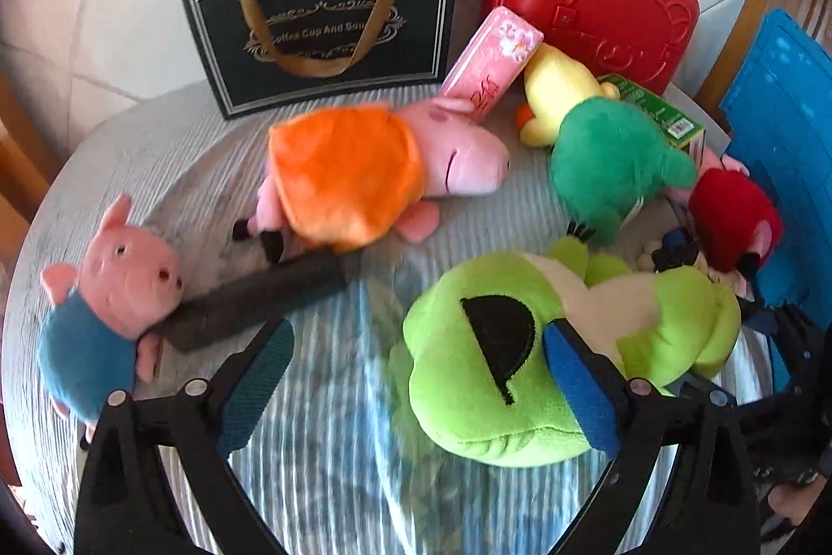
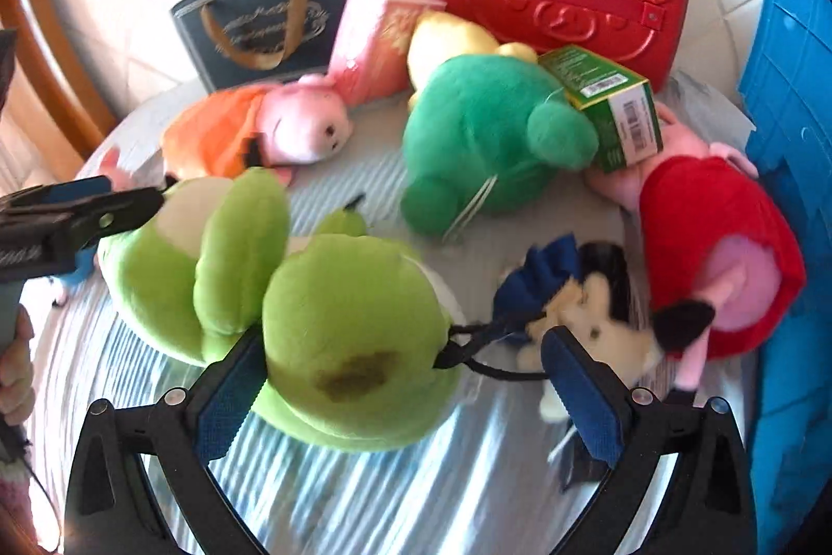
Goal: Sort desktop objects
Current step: 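Grasp the large green frog plush with both tools from either side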
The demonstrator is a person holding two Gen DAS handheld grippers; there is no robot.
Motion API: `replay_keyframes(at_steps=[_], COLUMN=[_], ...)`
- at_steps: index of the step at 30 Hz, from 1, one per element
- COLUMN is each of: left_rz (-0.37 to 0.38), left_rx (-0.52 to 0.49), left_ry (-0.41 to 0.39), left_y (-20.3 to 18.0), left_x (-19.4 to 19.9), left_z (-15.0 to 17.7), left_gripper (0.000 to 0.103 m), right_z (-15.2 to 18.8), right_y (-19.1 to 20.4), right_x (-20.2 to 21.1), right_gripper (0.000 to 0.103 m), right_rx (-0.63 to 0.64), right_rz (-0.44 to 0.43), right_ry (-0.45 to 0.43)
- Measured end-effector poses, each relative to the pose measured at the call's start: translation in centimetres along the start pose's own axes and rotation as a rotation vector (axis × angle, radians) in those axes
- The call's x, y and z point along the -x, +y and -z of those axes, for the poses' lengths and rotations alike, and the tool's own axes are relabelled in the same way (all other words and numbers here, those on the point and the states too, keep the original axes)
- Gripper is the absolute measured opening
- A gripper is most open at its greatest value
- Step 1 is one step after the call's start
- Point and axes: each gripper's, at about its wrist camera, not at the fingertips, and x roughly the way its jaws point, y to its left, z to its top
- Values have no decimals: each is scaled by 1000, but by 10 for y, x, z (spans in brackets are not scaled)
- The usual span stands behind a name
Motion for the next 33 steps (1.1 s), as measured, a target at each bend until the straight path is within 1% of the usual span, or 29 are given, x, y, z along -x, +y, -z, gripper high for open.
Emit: replay_keyframes(at_steps=[4,7,9,11,14,16,18,20,22,27,30,33], left_rz=[-11,-21,-18,7,31,20,11,-18,-7,22,40,58], left_rx=[-18,-28,-32,-31,-60,-90,-114,-128,-129,-147,-143,-141], left_ry=[47,76,87,78,35,29,51,100,130,138,145,158], left_y=[0,-1,-3,-7,-16,-24,-28,-30,-31,-36,-36,-36], left_x=[8,15,21,32,49,48,34,15,3,-10,-19,-30], left_z=[41,62,71,78,82,80,80,83,86,83,80,77], left_gripper=[98,98,98,98,98,98,98,98,98,98,98,98], right_z=[27,47,57,65,73,75,74,73,70,55,49,44], right_y=[17,21,21,21,18,17,17,17,17,21,23,23], right_x=[11,25,38,55,74,79,81,80,77,58,38,15], right_gripper=[103,103,103,103,103,103,103,103,103,103,103,103], right_rx=[21,14,2,-11,-37,-54,-70,-89,-99,-102,-106,-116], right_rz=[22,20,15,25,21,29,27,10,-9,-24,-42,-42], right_ry=[55,90,88,64,31,20,20,21,28,42,76,105])
